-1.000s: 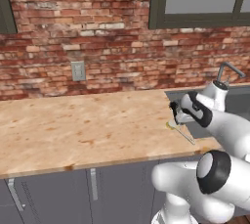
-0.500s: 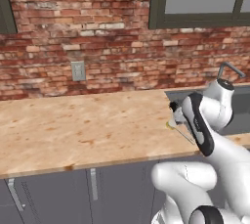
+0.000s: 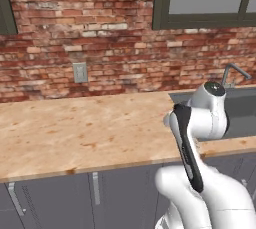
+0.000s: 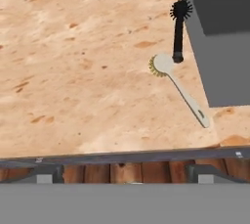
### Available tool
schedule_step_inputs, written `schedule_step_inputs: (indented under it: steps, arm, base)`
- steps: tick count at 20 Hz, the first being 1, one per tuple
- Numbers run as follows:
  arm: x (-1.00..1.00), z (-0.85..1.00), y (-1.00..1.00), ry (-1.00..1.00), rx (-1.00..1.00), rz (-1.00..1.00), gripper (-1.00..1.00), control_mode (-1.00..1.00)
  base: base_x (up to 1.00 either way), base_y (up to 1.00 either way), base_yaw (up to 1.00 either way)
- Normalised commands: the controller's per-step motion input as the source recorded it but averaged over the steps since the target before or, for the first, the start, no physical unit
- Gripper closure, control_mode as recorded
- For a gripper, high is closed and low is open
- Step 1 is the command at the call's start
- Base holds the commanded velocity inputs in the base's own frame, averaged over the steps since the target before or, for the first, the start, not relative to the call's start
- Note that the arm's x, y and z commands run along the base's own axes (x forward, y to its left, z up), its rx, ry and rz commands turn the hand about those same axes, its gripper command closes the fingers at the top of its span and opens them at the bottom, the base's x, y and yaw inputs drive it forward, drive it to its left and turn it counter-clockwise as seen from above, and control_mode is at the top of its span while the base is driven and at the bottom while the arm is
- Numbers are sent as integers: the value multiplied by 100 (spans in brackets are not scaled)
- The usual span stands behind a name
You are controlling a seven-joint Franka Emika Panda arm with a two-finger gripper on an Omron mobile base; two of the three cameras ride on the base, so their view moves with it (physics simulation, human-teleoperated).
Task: Locate and retrieve the dish brush and dish brush from the cabinet. Place them next to the sink.
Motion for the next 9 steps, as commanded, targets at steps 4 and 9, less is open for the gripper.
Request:
schedule_step_inputs:
  steps: [4, 9]
  arm:
    - [-43, 43, 23, -13, -5, -6, -100, -100]
    - [-53, 45, 17, -19, -6, -3, -100, -100]
  base:
    - [0, 0, 0]
    - [0, 0, 0]
